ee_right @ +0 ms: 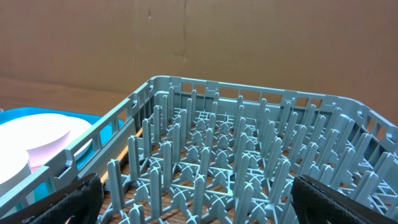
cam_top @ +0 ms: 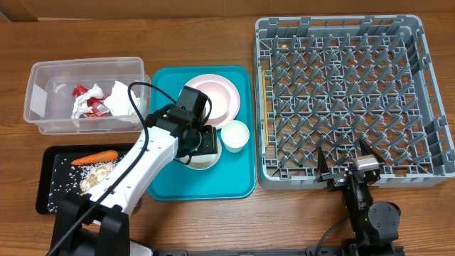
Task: Sort waste into correct bins and load items into the dishwasher
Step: 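Carry the empty white bowl right and set it on the teal tray, then move the left gripper to the white paper cup and grasp it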
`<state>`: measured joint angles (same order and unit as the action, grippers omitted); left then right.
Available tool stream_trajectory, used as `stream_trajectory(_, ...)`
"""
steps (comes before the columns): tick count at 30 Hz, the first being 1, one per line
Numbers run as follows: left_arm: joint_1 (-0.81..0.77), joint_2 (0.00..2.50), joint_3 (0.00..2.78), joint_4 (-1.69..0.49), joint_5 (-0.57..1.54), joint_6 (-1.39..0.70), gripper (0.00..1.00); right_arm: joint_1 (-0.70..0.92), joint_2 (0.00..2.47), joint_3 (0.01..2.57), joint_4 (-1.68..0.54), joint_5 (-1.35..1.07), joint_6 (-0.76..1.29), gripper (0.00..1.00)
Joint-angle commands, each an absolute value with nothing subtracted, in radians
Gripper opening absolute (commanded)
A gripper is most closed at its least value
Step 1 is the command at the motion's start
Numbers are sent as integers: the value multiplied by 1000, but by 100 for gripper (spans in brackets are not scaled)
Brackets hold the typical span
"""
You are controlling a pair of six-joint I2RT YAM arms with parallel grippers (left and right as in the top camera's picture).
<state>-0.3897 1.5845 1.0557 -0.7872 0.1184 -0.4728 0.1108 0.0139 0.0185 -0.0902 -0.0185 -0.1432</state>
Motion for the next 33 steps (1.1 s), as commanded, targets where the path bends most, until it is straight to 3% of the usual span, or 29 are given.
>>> stream_trajectory(1,-391,1588,1090,-786,96,-471,69,105,3,8,-84,-13,-146,100)
stream_trajectory(5,-391,1588,1123,-802,95,-467,75,105,3,8,-84,-13,-146,100)
stream_trajectory(16,-417,1588,1187,-738,200,-480,79,105,3,8,-84,-13,-146,100)
stream_trajectory(29,-445,1615,1187,-720,177,-483,64,105,3,8,-84,-13,-146,100)
stream_trajectory(33,-479,1662,1187,-701,170,-491,65,105,3,8,-84,-13,-146,100)
